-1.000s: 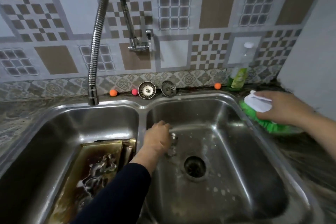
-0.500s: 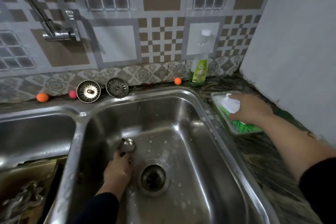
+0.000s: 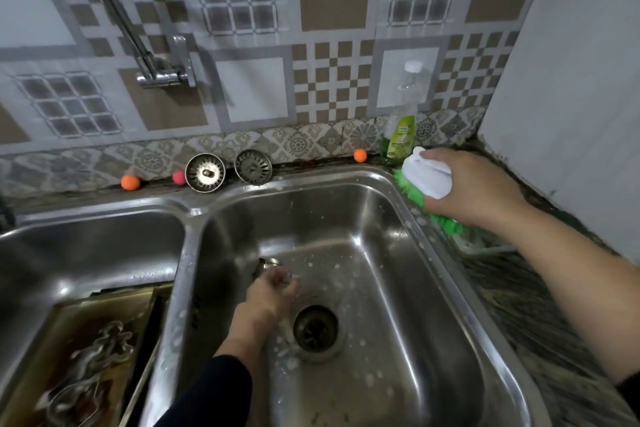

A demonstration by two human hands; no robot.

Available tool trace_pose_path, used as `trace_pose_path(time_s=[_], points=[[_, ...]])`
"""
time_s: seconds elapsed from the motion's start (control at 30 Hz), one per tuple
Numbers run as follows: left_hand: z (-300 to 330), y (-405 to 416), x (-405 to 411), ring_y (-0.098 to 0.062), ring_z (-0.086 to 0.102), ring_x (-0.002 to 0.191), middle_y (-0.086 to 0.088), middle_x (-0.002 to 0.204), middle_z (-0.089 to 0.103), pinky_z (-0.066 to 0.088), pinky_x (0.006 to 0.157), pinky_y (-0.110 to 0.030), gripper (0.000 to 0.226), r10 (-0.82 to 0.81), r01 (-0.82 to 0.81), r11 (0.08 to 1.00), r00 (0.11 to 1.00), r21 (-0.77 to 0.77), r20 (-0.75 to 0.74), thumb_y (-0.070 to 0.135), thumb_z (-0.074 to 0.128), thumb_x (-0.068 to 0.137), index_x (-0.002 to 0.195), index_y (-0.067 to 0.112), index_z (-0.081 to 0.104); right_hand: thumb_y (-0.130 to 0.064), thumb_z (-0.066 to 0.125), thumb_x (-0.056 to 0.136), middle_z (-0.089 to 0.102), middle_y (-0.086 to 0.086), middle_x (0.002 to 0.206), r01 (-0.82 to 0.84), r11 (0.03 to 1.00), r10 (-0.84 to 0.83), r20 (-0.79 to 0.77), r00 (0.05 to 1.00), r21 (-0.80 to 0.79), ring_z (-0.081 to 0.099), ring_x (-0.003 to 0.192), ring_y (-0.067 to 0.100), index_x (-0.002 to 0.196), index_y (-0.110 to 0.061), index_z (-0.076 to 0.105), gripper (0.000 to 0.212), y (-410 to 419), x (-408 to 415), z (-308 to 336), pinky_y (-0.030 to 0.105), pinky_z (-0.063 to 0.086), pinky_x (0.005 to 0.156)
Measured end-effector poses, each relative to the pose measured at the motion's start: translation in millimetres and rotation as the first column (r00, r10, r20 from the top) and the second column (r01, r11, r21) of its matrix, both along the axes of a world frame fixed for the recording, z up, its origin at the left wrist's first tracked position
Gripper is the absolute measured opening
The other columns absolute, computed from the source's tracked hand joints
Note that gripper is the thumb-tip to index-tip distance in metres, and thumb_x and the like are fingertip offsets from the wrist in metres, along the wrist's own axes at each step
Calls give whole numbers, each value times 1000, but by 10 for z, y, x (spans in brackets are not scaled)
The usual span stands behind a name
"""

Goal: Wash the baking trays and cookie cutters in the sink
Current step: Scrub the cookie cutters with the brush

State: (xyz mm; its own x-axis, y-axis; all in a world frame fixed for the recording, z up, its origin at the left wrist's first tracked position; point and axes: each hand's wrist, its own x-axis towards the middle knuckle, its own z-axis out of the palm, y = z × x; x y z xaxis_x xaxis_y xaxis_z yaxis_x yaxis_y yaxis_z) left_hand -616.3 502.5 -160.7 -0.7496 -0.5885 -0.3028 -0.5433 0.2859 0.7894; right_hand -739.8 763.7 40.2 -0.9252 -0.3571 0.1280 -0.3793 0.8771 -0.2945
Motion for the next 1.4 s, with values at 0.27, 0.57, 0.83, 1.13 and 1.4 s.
trace_pose_path(time_s=[0.27, 0.57, 0.83, 1.13, 1.4], points=[[417, 256, 164, -17, 65, 91, -2, 98, 68, 54, 77, -30, 30, -46, 155, 958, 914, 241, -403, 8, 69, 85, 111, 18, 61, -33, 74, 70, 54, -6, 131, -210, 960, 252, 246, 936, -183, 56, 109, 17, 136, -40, 42, 74, -800, 890, -474, 27, 46, 77], [486, 28, 388, -20, 68, 93, -7, 99, 72, 55, 87, -38, 38, -46, 114, 985, 897, 129, -439, 7, 72, 81, 117, 13, 64, -37, 72, 69, 57, -6, 128, -260, 957, 283, 212, 935, -132, 58, 109, 17, 136, -41, 43, 73, -1047, 1103, -537, 26, 47, 82], [612, -21, 464, -15, 66, 77, -7, 100, 71, 58, 70, -30, 31, 51, 97, 953, 882, 286, -469, 5, 66, 86, 116, 13, 64, -36, 71, 69, 56, -4, 125, -266, 953, 286, 137, 948, -144, 56, 110, 18, 138, -40, 41, 75, -1122, 1259, -506, 29, 46, 84], [858, 71, 480, -10, 46, 57, -6, 85, 59, 45, 49, -16, 19, 218, 149, 756, 861, 638, -460, 6, 54, 95, 113, 8, 60, -35, 71, 71, 57, -5, 125, -141, 949, 170, 82, 982, -283, 58, 106, 20, 136, -41, 42, 71, -1000, 1292, -434, 30, 47, 77], [1015, 143, 540, -25, 64, 89, -11, 95, 72, 59, 66, -28, 21, 334, 201, 538, 841, 819, -426, 10, 51, 97, 114, 12, 62, -35, 70, 72, 58, -5, 121, -150, 936, 186, 85, 979, -320, 58, 103, 20, 134, -42, 43, 68, -978, 1507, -531, 30, 48, 78]])
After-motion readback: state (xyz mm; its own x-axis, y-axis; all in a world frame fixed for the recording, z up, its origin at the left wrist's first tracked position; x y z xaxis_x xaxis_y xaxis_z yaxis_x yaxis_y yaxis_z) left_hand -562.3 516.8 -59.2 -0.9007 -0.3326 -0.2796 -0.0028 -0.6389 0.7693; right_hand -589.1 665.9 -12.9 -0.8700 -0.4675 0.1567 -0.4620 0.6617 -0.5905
